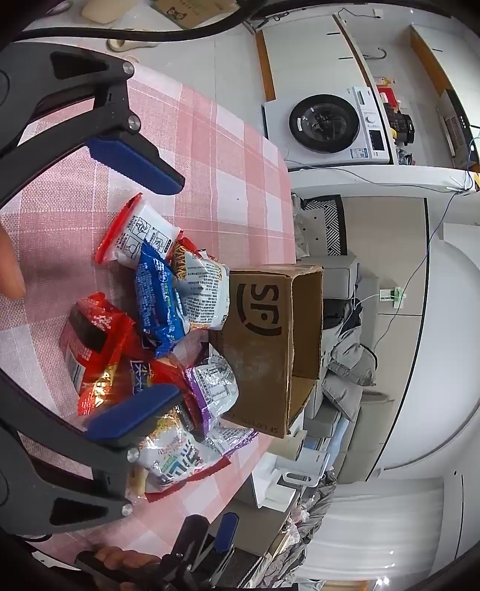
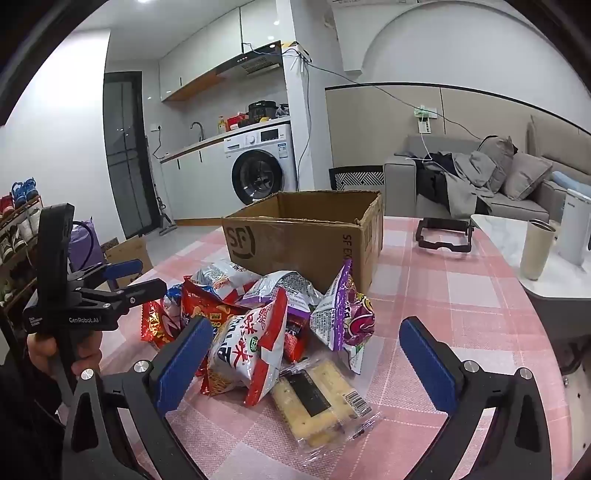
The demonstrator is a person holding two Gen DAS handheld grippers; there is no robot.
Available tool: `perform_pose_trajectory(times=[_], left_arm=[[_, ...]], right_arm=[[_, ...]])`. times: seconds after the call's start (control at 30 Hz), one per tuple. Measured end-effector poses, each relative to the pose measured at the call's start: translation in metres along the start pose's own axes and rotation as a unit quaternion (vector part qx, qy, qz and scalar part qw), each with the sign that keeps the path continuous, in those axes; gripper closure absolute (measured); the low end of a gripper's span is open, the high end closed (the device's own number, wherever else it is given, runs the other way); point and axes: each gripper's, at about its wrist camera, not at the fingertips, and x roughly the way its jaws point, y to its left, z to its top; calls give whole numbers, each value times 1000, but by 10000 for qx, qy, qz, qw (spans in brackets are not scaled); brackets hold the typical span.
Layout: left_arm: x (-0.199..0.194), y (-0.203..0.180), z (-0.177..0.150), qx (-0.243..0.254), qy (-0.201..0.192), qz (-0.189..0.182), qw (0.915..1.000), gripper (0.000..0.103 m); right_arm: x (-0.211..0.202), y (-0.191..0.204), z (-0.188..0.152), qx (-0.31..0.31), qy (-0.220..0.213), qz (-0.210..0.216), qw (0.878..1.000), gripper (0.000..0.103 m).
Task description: Organize snacks
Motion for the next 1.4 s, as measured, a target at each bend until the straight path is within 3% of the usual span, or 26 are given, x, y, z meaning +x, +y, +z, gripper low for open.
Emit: perform_pose_trajectory(times=[1.4], left_arm=[[5, 3, -1, -106, 86, 13, 9999, 1]], right_arm=[[-5, -4, 1, 61, 13, -110, 9999, 0]])
